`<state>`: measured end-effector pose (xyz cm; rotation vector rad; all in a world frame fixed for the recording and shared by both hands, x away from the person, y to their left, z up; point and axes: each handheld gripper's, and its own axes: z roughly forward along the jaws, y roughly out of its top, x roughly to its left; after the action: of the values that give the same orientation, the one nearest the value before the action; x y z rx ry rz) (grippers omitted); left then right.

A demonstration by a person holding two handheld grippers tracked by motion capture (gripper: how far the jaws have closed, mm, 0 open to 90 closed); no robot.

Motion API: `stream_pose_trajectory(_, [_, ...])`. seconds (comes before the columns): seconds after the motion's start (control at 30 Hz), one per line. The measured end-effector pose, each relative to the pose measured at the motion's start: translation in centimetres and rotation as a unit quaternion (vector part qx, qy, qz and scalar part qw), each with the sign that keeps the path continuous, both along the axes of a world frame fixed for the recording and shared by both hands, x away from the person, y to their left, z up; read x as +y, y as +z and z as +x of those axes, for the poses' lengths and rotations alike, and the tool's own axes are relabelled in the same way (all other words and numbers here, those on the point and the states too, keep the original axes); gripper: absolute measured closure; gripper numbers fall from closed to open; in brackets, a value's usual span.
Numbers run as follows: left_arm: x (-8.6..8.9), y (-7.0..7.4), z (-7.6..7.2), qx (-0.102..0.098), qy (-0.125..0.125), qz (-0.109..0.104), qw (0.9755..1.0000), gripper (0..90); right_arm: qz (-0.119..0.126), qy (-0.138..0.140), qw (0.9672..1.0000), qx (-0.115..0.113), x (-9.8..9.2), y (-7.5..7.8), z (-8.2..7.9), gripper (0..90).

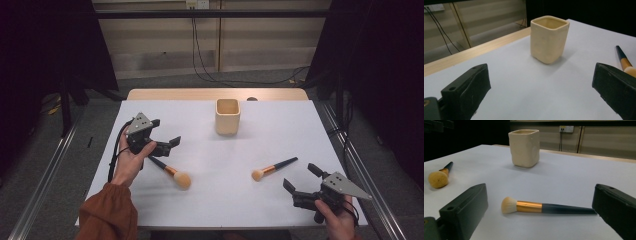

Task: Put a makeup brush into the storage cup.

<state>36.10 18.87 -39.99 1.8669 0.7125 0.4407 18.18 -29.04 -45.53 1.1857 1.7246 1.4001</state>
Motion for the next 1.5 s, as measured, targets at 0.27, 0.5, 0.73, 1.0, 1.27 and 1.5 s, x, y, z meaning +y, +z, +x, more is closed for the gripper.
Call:
stream_pose_trajectory(0.27, [0.0,0.2,0.4,0.022,-0.008,0.044,0.9988,1.8,-0.001,0.001,1.0,0.0,0.1,0.0,-0.1,0.0])
stream_pose_trajectory(0.5, [0.0,0.7,0.7,0.042,-0.028,0.081,0.9954,2.0,-0.004,0.003,1.0,0.0,0.0,0.0,0.0,0.0])
stream_pose_trajectory(0.73, [0.1,0.5,0.7,0.065,-0.046,0.123,0.9892,2.4,-0.001,0.002,1.0,0.0,0.1,0.1,-0.1,0.0])
stream_pose_trajectory(1.0, [0.0,0.0,0.7,0.107,-0.092,0.163,0.9765,3.5,-0.002,0.003,1.0,0.001,0.1,0.0,-0.1,0.0])
stream_pose_trajectory(1.27, [0.2,-0.1,0.8,0.12,-0.122,0.2,0.9647,4.2,-0.002,0.004,1.0,0.002,0.1,0.0,-0.1,0.0])
stream_pose_trajectory(1.5, [0.2,-0.7,0.8,0.131,-0.145,0.228,0.9539,4.5,-0.004,0.005,1.0,0.003,0.1,0.0,-0.1,0.0])
